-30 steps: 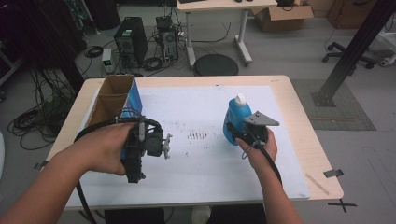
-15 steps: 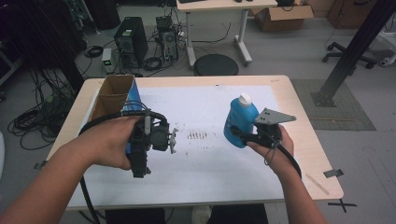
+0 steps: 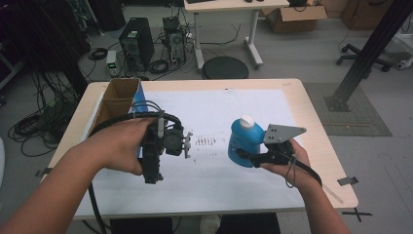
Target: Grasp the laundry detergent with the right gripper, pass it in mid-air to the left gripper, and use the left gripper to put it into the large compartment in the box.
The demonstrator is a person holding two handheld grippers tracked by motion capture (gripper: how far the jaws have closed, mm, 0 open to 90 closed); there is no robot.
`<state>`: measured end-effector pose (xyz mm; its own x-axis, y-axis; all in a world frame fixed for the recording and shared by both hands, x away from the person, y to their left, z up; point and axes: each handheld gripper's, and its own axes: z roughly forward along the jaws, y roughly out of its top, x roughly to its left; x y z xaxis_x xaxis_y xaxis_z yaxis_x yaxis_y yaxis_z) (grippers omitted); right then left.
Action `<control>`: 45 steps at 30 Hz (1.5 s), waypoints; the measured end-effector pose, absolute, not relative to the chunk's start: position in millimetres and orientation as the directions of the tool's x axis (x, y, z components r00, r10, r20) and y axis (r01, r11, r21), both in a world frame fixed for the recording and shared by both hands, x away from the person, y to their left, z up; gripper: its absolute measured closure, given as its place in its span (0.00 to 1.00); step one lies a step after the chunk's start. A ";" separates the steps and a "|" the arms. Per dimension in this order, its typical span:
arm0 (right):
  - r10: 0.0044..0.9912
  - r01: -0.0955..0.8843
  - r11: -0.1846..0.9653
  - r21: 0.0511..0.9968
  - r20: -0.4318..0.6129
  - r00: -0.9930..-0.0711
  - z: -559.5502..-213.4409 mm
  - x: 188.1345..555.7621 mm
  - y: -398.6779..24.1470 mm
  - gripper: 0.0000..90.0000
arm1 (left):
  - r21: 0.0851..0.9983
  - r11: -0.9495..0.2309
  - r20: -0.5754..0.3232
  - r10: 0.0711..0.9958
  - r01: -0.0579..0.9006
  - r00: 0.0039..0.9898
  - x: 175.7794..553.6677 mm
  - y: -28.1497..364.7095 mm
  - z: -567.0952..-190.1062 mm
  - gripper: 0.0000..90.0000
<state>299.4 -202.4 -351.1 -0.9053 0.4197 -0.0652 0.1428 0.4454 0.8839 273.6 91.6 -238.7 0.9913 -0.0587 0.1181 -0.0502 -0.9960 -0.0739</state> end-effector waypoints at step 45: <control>0.056 -0.011 0.468 0.884 -0.042 -0.998 -391.0 282.1 -108.1 0.50 | -0.073 -0.994 0.077 -0.084 -0.078 0.993 276.9 72.1 -245.7 0.00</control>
<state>282.1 -108.1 -391.0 -0.9976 0.0557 -0.0416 -0.0107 0.4682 0.8836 276.9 72.1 -245.7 0.9935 -0.0835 0.0774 -0.0779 -0.9943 -0.0729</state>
